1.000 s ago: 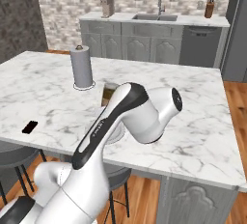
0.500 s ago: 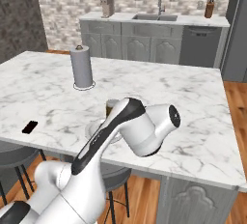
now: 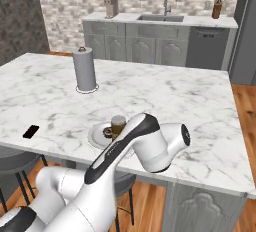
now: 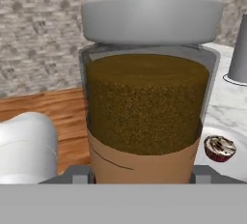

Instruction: Take the cinnamon bottle from the cabinet and place it on the dining table, next to the plate with the cupcake. Then take the chocolate from the dining counter and place it on the cupcake plate.

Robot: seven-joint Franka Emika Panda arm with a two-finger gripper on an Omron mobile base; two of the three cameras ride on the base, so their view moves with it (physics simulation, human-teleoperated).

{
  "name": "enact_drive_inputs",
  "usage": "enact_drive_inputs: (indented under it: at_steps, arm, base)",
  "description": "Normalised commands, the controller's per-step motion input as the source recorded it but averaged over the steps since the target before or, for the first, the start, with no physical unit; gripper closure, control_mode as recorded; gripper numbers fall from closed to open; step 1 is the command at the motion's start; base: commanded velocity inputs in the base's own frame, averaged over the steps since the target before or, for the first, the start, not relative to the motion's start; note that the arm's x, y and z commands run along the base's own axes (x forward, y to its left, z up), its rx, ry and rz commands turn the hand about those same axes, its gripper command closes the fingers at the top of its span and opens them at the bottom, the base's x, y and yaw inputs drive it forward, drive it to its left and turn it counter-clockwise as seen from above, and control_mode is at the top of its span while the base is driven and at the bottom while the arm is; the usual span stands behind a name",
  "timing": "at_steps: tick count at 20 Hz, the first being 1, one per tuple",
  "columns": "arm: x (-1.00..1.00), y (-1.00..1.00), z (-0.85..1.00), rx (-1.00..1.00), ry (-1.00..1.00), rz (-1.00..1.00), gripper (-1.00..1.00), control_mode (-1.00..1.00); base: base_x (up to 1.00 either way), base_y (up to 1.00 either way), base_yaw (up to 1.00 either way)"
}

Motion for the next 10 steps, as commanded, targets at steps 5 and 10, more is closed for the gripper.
enact_drive_inputs:
  at_steps: [5, 10]
  arm:
    - [0.28, -0.19, -0.21, 0.02, 0.0, 0.24, 1.0, -1.0]
    - [0.35, -0.08, -0.2, 0.0, -0.02, 0.06, 1.0, -1.0]
  base:
    - [0.0, 0.0, 0.0]
    - [0.0, 0.0, 0.0]
